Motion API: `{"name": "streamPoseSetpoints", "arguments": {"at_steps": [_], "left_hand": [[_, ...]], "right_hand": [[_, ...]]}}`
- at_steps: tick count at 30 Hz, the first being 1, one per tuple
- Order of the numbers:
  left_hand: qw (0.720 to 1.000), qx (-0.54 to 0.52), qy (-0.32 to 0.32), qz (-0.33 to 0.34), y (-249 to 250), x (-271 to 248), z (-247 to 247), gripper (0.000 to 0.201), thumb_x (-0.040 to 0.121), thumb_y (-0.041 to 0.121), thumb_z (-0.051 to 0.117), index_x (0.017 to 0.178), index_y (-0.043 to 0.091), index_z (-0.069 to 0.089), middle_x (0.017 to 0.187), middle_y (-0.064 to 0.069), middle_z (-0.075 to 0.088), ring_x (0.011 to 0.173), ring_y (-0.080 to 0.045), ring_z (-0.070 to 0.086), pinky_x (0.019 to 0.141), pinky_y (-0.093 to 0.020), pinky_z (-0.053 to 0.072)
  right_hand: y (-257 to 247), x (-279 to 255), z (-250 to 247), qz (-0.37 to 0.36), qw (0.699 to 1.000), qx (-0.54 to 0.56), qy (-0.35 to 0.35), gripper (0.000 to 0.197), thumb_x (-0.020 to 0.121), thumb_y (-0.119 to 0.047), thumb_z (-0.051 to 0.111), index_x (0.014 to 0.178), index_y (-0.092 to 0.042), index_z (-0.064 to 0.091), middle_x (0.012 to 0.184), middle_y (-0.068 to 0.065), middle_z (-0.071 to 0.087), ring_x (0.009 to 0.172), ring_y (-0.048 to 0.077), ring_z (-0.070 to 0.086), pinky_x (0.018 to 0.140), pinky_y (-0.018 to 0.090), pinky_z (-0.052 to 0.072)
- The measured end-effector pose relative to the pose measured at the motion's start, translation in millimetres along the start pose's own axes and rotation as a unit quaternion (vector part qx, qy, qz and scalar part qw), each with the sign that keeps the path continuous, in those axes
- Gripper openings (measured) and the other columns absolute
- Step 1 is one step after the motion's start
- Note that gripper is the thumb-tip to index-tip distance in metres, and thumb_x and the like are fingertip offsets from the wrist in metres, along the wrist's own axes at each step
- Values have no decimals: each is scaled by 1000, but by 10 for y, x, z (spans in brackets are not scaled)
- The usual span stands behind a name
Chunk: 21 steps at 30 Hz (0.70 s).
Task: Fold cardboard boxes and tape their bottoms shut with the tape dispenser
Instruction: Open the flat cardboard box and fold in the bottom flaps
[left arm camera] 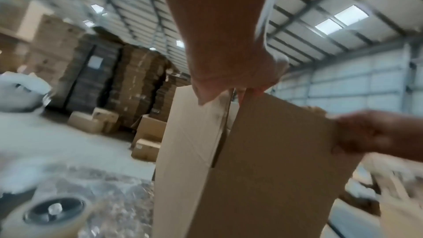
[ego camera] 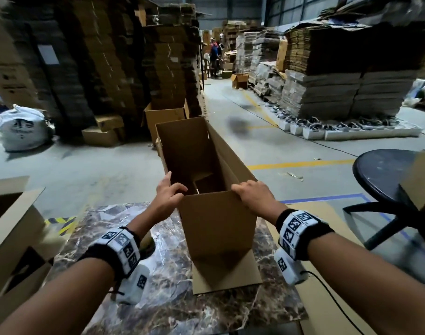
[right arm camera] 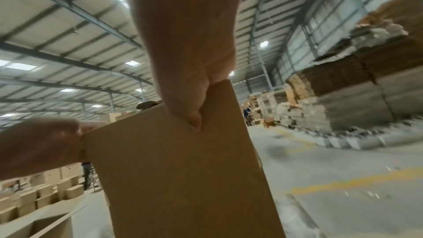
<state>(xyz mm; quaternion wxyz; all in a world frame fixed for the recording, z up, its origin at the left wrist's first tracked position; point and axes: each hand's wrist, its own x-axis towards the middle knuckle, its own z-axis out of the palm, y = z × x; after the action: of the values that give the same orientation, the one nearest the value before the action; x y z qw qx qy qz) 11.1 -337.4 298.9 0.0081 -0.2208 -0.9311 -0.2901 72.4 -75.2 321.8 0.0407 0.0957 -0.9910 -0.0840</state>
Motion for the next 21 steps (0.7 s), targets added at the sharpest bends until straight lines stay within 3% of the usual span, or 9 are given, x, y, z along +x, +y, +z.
{"name": "streamPoseSetpoints", "arguments": {"at_steps": [1,3,4,6,9,13,17,20,21], "left_hand": [[997,-69,24,-23,58,-21,-33,42,85,35,41,114,16,65,160,-10,15,148,-24,13,116,-36,21],[982,-153,84,-79,163,-23,-46,36,101,29,41,110,6,66,144,-6,35,129,-15,37,93,-11,33],[974,-162,120,-106,188,-24,-57,31,102,26,44,104,4,66,135,-6,40,118,-17,46,82,-11,37],[964,-153,154,-156,212,-43,-58,18,97,13,52,109,7,64,130,-11,48,106,-27,57,76,-21,45],[969,-143,84,-184,276,-109,-172,56,85,-7,46,138,11,54,135,-12,54,112,-32,60,82,-36,55],[985,-82,18,-151,410,-250,-251,63,84,-12,46,142,12,51,140,-13,54,123,-26,56,91,-34,54],[989,-36,-7,-140,491,-458,-267,63,85,-12,50,142,14,50,141,-11,54,125,-24,55,88,-34,55],[989,-32,15,-145,455,-596,-281,60,84,-10,45,140,10,53,136,-14,57,116,-27,61,86,-39,55],[988,-37,25,-151,417,-621,-287,59,84,-10,43,138,9,54,133,-15,59,106,-28,64,79,-37,56]], "right_hand": [[-16,14,-43,-11,1000,7,-18,30,95,-4,37,118,-18,50,110,9,65,106,31,59,82,40,47],[-30,0,-100,-22,998,20,-55,29,94,-3,38,116,-18,49,106,10,64,102,31,60,79,42,51],[-45,-9,-146,-26,997,24,-69,27,93,-3,39,114,-18,49,103,10,62,98,30,60,75,41,50],[-66,-64,-215,-31,994,31,-100,21,94,-4,41,106,-21,46,93,6,56,87,27,55,65,33,43],[-145,-185,-327,-33,990,32,-136,19,95,-6,42,97,-24,45,80,-1,47,81,22,49,54,28,31],[-185,-251,-413,-33,979,28,-198,25,91,-4,48,108,-12,64,98,6,62,91,26,61,66,32,41],[-153,-277,-482,-21,967,90,-236,20,87,-4,54,97,-10,71,92,5,65,82,21,63,69,34,51],[-170,-345,-469,-6,973,81,-218,16,86,-6,53,90,-13,67,87,4,61,80,22,59,65,32,47],[-182,-360,-454,3,976,76,-205,15,86,-7,52,89,-17,64,87,3,60,82,23,59,66,32,46]]}}
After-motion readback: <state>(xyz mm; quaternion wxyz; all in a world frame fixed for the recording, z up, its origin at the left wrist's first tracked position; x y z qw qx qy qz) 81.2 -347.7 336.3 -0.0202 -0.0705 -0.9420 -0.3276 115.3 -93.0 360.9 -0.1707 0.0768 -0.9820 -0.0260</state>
